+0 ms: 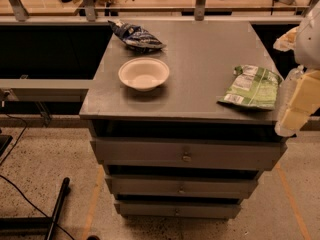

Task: Place green jalapeno chip bag into paper bowl

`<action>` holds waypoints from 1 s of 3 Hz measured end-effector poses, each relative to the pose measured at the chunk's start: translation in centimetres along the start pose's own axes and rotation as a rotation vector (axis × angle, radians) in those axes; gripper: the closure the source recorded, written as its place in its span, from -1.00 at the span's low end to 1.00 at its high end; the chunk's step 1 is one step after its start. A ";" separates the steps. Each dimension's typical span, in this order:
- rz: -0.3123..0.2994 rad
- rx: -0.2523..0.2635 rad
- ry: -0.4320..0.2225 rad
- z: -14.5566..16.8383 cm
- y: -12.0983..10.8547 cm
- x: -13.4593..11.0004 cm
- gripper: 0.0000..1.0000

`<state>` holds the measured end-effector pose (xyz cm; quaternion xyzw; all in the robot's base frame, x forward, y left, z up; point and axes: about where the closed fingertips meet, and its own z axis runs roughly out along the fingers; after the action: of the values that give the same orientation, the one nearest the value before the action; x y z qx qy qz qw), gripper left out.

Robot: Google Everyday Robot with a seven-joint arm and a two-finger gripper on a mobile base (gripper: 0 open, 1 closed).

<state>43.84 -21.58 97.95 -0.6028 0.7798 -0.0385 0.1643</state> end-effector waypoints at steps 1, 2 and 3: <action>0.000 0.000 0.000 0.0 0.0 0.0 -1.00; -0.058 0.058 0.066 0.7 -1.2 1.3 -1.00; -0.109 0.136 0.187 1.7 -4.5 4.1 -1.00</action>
Offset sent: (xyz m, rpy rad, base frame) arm 0.0345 -0.0463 -0.0196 -0.2895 -0.1257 0.0813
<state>47.62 -26.44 96.61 -0.6257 0.7533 -0.1562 0.1291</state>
